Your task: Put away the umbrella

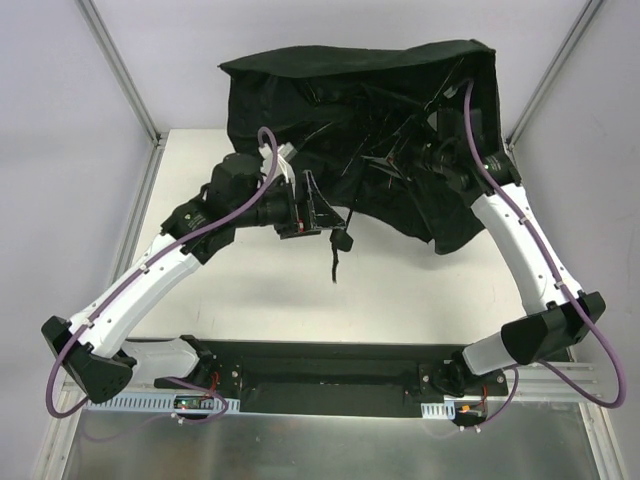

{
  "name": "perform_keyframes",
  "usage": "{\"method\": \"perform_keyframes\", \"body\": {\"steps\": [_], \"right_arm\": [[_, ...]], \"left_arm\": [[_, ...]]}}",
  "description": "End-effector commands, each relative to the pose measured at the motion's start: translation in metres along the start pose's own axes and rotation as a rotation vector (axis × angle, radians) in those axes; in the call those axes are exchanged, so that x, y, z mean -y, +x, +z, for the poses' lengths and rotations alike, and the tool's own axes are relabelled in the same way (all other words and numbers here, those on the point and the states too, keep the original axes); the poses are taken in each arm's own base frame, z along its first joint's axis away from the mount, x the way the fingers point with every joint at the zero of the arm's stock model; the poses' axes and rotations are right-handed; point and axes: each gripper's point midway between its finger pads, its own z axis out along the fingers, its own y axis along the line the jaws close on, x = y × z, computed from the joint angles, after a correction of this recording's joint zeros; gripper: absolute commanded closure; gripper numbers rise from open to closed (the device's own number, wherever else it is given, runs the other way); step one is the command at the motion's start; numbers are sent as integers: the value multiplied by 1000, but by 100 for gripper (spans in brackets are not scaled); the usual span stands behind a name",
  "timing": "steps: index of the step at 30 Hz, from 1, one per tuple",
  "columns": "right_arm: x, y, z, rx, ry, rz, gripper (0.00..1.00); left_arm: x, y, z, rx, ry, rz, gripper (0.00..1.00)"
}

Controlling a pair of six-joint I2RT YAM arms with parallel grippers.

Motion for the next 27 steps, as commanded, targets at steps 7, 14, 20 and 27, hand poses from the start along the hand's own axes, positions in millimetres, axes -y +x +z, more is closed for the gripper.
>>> {"method": "perform_keyframes", "body": {"steps": [7,14,20,27], "right_arm": [[36,53,-4,-201,246,5,100],[119,96,82,-253,268,-17,100],[178,132,142,-353,342,-23,100],[149,121,129,-331,331,-82,100]], "left_arm": [[5,-15,-31,84,16,152,11],[-20,3,-54,110,-36,132,25],[-48,33,-62,72,-78,68,33],[-63,41,-65,84,-120,33,24]]}}
